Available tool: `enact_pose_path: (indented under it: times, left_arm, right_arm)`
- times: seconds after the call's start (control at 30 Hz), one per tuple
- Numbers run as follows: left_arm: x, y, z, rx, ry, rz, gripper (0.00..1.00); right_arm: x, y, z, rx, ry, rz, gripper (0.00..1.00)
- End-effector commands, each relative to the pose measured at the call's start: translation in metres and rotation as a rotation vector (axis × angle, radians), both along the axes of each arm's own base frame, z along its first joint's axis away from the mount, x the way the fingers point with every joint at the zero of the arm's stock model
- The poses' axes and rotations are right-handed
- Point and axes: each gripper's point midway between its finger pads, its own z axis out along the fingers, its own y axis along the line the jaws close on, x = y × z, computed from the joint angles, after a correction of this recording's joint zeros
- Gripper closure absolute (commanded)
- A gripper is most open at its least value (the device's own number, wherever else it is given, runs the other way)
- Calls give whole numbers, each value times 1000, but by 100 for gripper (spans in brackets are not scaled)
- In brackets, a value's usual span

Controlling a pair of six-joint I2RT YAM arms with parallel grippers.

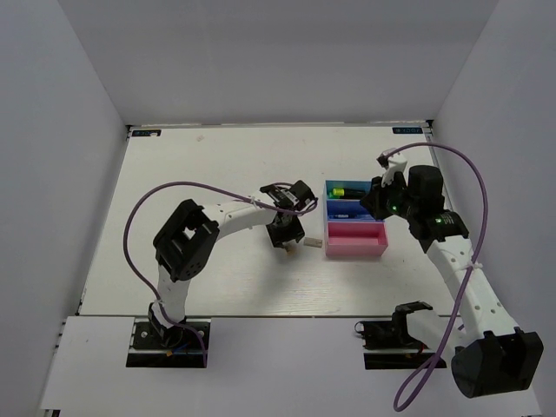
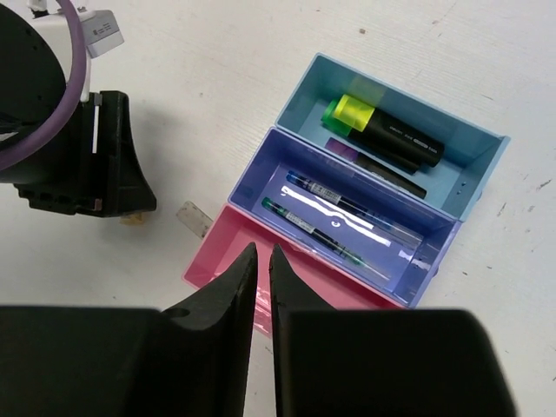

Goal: Sort the stationery into containers
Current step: Pick up the stationery from the center of the board.

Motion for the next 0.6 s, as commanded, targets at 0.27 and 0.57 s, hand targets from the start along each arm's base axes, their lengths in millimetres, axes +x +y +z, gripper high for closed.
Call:
enact_pose_path:
  times: [0.27,0.57]
  left_arm:
    - [-8,18,-3,99,11,27,44]
    - [-11,15,-27,122,43,12,44]
  right_arm:
    - [3,-5,9,40,-32,-25,85]
    - [2,-7,9,61,-23,-32,85]
